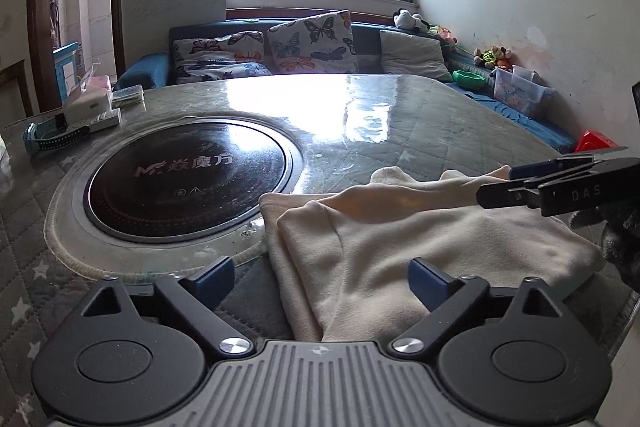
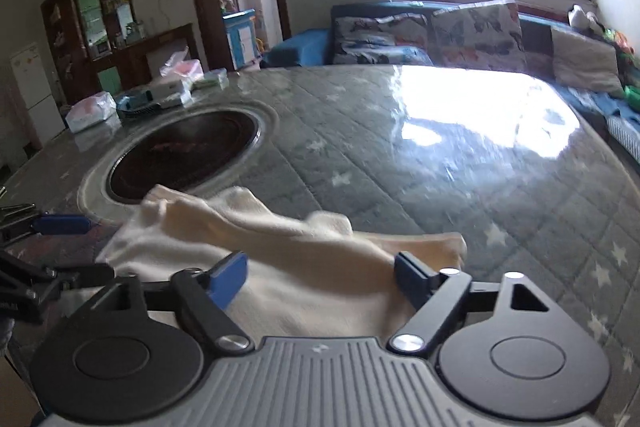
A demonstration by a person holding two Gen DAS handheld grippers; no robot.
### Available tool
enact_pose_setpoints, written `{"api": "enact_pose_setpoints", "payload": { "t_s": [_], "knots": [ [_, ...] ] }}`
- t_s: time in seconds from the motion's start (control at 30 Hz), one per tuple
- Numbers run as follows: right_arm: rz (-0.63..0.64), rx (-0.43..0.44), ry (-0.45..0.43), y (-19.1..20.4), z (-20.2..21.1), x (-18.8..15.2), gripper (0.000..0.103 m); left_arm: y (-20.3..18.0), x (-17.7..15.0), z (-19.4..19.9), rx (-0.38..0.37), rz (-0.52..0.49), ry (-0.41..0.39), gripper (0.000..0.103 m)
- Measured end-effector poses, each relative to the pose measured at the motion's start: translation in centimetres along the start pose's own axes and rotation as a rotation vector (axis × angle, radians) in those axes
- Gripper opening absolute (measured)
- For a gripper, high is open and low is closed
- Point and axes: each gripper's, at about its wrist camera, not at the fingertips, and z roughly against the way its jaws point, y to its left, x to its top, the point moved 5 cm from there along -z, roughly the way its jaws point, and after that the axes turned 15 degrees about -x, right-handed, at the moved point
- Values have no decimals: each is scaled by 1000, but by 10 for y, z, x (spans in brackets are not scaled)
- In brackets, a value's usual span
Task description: Fold clothes
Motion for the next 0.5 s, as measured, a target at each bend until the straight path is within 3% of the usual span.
{"api": "enact_pose_setpoints", "payload": {
  "t_s": [0.1,0.23,0.37,0.5],
  "knots": [
    [21,-40,-10,6,-4,7,100,0,0,1,-5,-3,-4,103],
    [36,-77,-16,10,-13,15,103,3,-1,2,3,0,-3,103],
    [90,-188,-16,11,-22,21,103,10,0,4,9,20,-10,103],
    [119,-236,-5,5,-22,18,103,14,2,9,2,35,-32,103]
  ]
}}
